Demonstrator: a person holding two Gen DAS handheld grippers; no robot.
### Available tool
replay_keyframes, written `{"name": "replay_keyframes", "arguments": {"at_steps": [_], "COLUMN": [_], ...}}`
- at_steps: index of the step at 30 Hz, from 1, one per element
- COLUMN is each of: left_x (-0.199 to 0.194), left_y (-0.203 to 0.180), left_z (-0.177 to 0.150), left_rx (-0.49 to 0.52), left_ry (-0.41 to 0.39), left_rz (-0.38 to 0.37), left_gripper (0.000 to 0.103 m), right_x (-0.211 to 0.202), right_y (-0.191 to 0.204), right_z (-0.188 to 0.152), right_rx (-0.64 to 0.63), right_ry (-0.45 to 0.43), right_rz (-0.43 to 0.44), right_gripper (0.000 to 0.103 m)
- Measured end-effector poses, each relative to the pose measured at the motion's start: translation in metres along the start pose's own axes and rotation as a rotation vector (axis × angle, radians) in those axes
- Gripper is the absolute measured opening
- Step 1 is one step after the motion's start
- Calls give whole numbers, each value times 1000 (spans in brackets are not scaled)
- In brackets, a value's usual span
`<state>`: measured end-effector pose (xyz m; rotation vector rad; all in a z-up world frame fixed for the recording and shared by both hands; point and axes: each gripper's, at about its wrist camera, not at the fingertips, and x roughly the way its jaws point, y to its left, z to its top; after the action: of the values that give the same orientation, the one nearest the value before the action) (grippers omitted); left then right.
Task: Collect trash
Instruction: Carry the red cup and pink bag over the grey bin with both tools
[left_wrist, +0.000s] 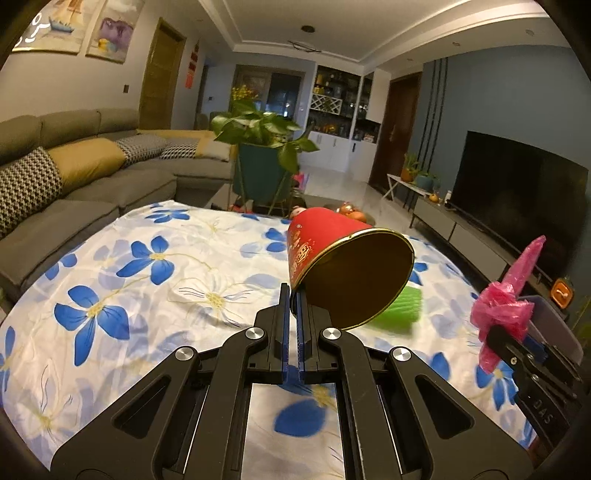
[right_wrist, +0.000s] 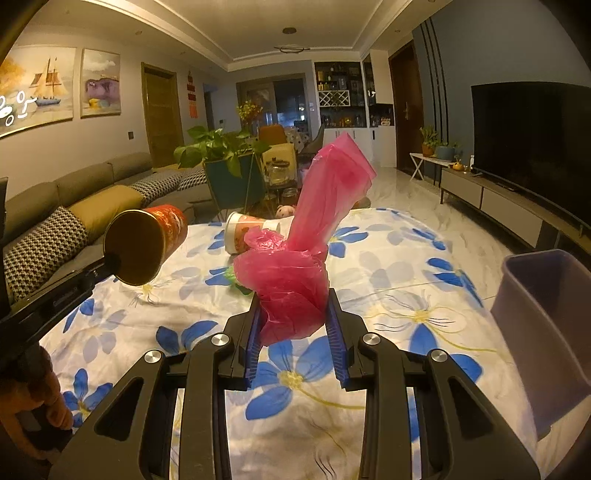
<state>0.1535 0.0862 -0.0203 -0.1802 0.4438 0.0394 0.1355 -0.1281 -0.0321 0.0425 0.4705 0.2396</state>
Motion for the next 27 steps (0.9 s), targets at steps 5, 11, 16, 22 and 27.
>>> {"name": "replay_keyframes", "arguments": {"at_steps": [5, 11, 16, 22, 27], "left_x": [-12, -23, -28, -32, -33], "left_y": [-25, -60, -87, -122, -156], "left_z": [-3, -6, -8, -11, -14], "left_rx": [35, 68, 100, 142, 182], "left_ry": [-11, -23, -29, -34, -35], "left_rz": [-29, -75, -111, -167, -230], "left_gripper": [2, 2, 2, 3, 2], "right_x": [-19, -37, -53, -70, -85], "right_y": [-12, -30, -49, -72, -96], "right_z": [-1, -2, -4, -5, -5], "right_rx": [12, 25, 37, 53, 62], "right_ry": [-23, -41, -60, -85, -104], "right_rz": [-17, -41, -68, -110, -167], "right_gripper": [33, 33, 33, 33, 33]}}
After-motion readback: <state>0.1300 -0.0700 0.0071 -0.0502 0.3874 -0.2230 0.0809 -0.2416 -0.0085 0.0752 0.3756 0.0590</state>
